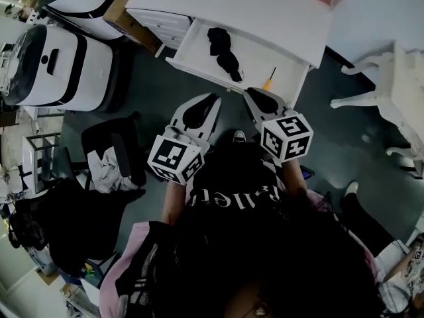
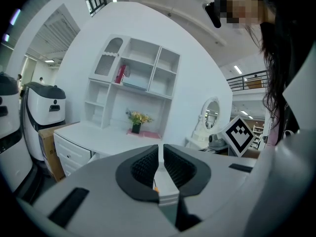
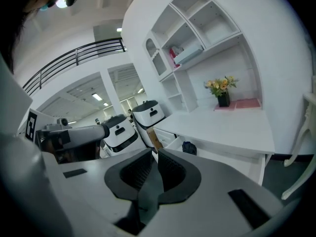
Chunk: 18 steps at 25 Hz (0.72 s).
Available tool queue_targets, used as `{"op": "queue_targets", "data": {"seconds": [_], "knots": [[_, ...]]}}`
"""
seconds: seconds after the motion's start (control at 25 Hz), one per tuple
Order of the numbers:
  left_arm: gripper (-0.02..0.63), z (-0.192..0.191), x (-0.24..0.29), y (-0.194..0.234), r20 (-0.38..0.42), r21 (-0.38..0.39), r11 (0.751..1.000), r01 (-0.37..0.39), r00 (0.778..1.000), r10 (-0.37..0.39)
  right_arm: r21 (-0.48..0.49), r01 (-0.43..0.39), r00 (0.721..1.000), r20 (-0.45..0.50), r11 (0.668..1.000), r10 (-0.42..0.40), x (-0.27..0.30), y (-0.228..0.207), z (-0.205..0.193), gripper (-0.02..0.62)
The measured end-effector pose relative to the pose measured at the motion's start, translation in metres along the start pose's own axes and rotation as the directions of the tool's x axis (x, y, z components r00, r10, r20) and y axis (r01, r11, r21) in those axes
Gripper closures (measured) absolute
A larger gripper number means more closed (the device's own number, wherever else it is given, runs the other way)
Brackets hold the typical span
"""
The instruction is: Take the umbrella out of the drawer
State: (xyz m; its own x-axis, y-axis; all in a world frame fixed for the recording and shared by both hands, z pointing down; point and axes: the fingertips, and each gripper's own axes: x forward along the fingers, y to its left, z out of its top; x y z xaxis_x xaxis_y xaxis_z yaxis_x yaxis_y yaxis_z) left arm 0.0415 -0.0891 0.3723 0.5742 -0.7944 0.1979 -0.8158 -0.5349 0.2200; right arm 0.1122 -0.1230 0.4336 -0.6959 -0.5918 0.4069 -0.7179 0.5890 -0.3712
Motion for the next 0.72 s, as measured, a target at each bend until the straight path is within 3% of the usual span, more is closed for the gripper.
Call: {"op": "queue_targets", "data": {"seconds": [0.44,0.72], "knots": [[0.566,-0.007,0.019,0.025,-0.05,-0.01,1.0,-0.021,0.999,0.02,0.035,-0.021,0.999,-0.039,0.999,0.023,0.028,-0.013,-0.005,0.529],[0.566,-0.002,0.057,0.065,-0.071,0.025,0.998,0.05,0.996,-0.048,0.047,0.04,0.998,-0.055,0.998,-0.038,0.073,-0.04,0.002,0.529]]}}
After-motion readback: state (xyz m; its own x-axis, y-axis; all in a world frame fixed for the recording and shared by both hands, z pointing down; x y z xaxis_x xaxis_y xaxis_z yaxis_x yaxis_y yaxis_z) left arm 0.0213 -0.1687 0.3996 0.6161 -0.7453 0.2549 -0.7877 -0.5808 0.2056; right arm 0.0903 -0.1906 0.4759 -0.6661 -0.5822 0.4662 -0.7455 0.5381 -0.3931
